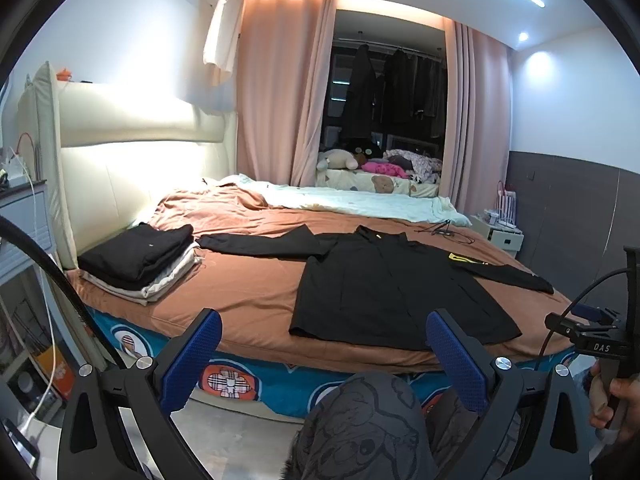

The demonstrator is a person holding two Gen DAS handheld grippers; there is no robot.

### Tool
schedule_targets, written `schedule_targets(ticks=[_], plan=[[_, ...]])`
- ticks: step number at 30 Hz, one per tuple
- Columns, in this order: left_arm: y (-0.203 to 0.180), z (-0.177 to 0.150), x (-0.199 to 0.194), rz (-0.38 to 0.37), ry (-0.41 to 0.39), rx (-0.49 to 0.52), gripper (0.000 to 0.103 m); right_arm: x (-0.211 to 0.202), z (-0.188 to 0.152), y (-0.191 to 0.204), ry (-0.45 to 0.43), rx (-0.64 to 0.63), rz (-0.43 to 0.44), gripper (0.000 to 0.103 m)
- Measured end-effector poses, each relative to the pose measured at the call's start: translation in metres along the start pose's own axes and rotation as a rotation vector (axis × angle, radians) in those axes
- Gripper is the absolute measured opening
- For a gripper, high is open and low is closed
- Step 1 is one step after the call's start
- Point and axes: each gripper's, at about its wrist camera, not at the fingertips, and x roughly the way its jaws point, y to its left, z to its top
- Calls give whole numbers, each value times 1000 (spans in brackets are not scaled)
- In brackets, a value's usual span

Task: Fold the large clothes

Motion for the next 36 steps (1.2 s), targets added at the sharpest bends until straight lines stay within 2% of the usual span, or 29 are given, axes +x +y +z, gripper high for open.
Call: schedule_targets(ticks=[19,24,36], plan=[[-2,-4,-9,3,3,-17,103,-6,4,-1,-1,13,1,103],[-1,-8,-14,-31,-39,-21,103,-4,2,-4,12,21,7,103],[4,-7,-15,-4,-40,-28,103,-9,-2,-1,-8,26,-1,103]])
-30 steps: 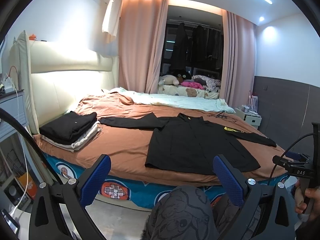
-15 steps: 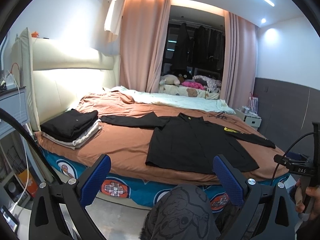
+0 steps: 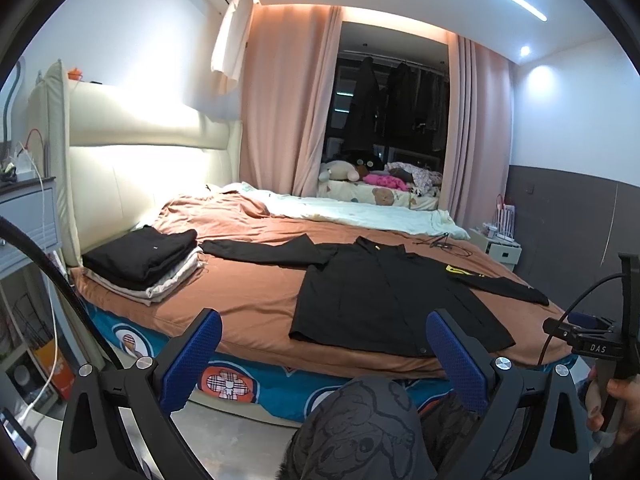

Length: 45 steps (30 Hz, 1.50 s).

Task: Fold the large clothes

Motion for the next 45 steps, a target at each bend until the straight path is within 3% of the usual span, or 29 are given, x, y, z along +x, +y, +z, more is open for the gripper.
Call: schedule_targets(ticks=[16,29,37,45], plan=[[13,-3,8,55,-9,-24,103,5,0,-1,0,3,-15,103],[21,-1,26,50,18,-42,103,20,6,0,17,4,-4,103],[27,13,55,61,24,-46,103,35,28,-3,29,-1,10,103],[46,30,94,120,20,-96,103,80,56,-6,36,-33,31,103]])
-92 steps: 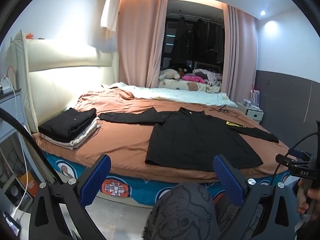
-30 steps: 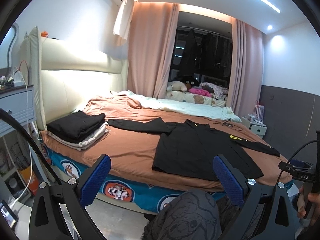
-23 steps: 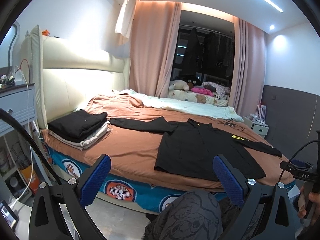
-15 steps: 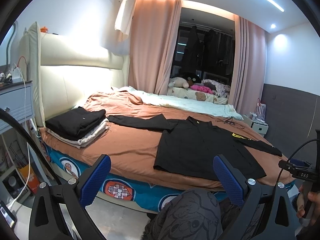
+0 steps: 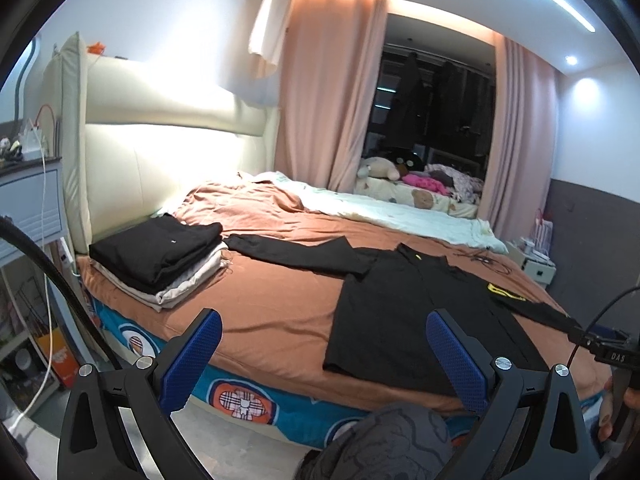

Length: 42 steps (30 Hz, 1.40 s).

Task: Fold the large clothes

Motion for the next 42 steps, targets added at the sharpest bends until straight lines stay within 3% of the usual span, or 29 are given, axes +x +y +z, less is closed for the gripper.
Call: schedule_targets(ticks=[11,27,34,42], plan=[[18,15,70,102,48,-34,103,77,37,-13,61,-31,10,103],[63,43,186,141,189,-63,102,191,89,-11,82,43,80,103],[81,57,244,129,235,-81,89,253,107,-10,108,67,117,103],[96,66,314,122,309,-95,85,324,140,-8,148,86,132,103]])
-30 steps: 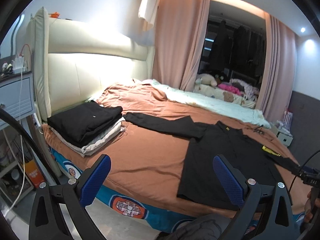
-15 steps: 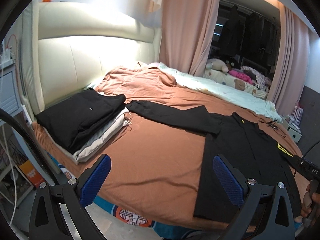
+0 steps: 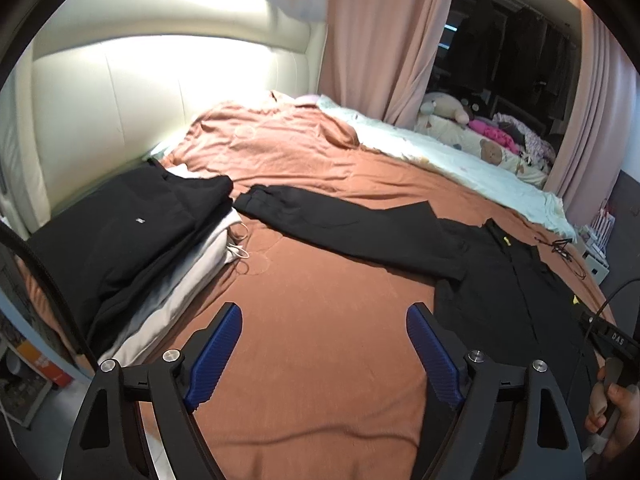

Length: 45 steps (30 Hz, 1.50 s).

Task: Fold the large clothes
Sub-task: 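Move the left gripper toward the cuff of the plain black sleeve, then close the left gripper on the plain black sleeve cuff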

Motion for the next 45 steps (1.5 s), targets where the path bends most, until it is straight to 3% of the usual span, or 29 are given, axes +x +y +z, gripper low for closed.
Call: schedule_targets(ticks=[10,16,18,22,31,33,38,41,43,45], plan=[[4,21,99,33,121,-15,76,91,43,-10,76,40,-34,97],[1,35,163,38,182,-13,74,141,57,-16,154,44,-42,80],[-1,40,184,44,201,10,74,158,63,-22,188,68,-25,67],[3,52,229,47,245,0,74,187,72,-28,226,83,-32,66],[13,66,302,91,324,-13,74,235,78,-45,291,168,31,56],[18,69,316,98,341,-50,74,243,79,-51,302,203,61,47],[28,74,344,118,367,-137,71,257,80,-53,296,286,159,39],[29,82,350,158,344,-186,50,263,80,-48,301,313,203,35],[28,88,354,168,348,-197,13,266,79,-52,297,328,237,32],[27,94,350,172,346,-210,3,269,81,-50,284,329,250,25]])
